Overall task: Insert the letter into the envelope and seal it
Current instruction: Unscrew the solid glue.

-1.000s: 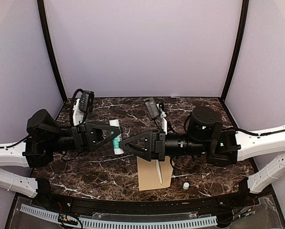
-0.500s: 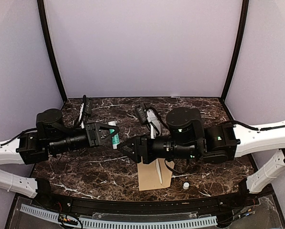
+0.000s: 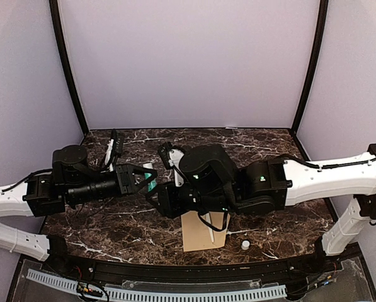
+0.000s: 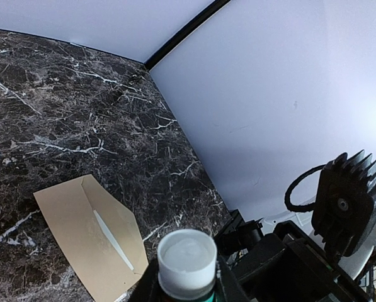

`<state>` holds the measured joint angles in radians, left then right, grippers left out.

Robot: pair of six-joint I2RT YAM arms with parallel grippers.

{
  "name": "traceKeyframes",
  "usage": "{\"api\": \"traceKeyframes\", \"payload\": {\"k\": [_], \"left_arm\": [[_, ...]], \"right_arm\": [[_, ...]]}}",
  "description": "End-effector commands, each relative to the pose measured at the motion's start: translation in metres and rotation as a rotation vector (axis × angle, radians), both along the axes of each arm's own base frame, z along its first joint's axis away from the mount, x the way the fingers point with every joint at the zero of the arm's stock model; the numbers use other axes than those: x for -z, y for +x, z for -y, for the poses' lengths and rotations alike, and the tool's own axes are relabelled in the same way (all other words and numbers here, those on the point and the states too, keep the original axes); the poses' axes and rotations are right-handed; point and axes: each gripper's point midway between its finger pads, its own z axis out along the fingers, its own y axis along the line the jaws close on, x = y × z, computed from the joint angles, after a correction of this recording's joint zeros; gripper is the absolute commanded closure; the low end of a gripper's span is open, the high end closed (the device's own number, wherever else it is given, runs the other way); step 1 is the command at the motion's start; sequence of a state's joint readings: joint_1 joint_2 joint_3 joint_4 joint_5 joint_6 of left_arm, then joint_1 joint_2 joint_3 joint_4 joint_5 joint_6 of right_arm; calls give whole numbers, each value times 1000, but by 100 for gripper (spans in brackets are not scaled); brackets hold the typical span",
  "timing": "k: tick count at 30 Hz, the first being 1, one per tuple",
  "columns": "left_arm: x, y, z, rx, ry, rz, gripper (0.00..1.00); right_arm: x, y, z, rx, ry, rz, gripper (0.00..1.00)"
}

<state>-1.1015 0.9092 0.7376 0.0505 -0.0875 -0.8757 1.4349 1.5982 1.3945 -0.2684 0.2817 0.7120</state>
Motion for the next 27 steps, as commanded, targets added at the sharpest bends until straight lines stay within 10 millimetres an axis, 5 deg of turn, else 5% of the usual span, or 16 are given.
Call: {"api": "traceKeyframes", "payload": {"k": [1,10,27], "left_arm": [[-16,1,-2,-5,-40,13,100],[-17,1,0,2,-43,15,100],[-18,0,4,17,-49,15,100]], "right_arm": [[-6,2,-2,33,-25,25,60],[-1,6,-8,45,-45,32,59],[3,12,-12,67,-40,48,77]]}}
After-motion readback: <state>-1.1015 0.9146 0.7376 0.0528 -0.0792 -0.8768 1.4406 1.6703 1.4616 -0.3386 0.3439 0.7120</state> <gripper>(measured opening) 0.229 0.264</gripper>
